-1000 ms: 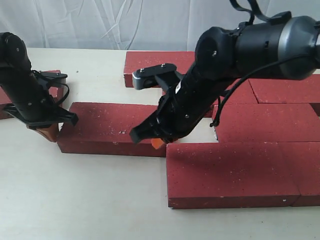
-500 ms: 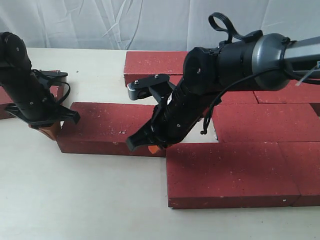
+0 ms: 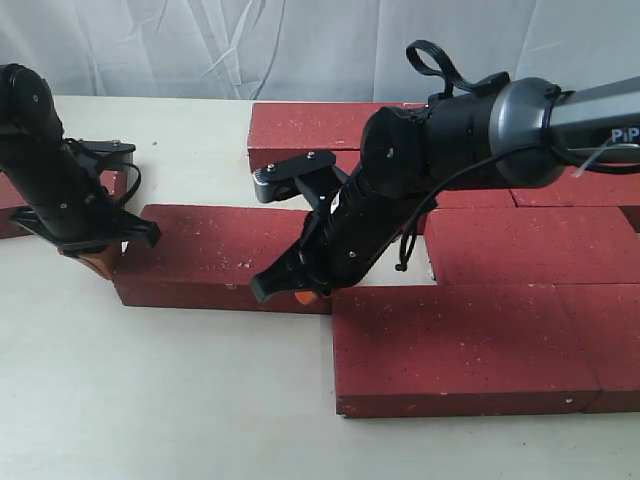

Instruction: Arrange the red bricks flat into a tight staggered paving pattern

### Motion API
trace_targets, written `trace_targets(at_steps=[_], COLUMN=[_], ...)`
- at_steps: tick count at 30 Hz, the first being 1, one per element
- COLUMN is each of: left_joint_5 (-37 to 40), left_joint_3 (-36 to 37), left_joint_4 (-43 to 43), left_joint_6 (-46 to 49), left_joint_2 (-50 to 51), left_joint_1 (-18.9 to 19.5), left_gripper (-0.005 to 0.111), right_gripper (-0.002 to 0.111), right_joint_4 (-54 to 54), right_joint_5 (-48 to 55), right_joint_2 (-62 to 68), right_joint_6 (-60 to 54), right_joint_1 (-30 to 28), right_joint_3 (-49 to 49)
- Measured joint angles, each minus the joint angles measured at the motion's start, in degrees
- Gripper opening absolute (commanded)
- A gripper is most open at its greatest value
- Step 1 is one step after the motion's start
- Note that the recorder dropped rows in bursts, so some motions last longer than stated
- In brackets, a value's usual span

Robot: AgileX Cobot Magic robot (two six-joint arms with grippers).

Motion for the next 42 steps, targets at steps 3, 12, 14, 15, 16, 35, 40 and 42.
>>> trace_targets(at_steps=[3,12,14,15,16,35,40,42], left_joint_5=[-0.1,-0.1,-0.1,-0.1,-0.1,-1.42,-1.42,-1.42], left_joint_3=[0.0,0.0,0.0,0.0,0.0,0.0,0.0,0.0], left_joint_4=[-0.37,-0.79,-0.79,-0.79,-0.79,-0.79,-1.76,-2.58], left_joint_6=[0.0,0.0,0.0,0.0,0.0,0.24,0.24,0.24], left_joint_2=[0.0,0.0,0.0,0.0,0.0,0.0,0.0,0.0], left_joint_1=[0.0,0.0,0.0,0.0,0.0,0.0,0.0,0.0], left_gripper=[0.0,0.0,0.0,0.0,0.0,0.0,0.0,0.0], right_gripper=[-0.001,-0.001,-0.001,-0.001,-0.001,-0.001,-0.001,-0.001], right_joint_4=[0.0,-1.47,-1.89,-2.04,-2.3,-0.45,-3.16,-4.89], right_joint_5=[-0.03,-0.65,-0.73,-0.87,-0.87,-0.15,-0.15,-0.02], right_joint_2=[0.0,0.0,0.0,0.0,0.0,-7.06,-9.07,-9.42], right_joint_6=[0.0,0.0,0.0,0.0,0.0,-0.1,2.4,4.29], right_joint_1=[0.0,0.0,0.0,0.0,0.0,0.0,0.0,0.0], right_joint_3=[0.0,0.0,0.0,0.0,0.0,0.0,0.0,0.0])
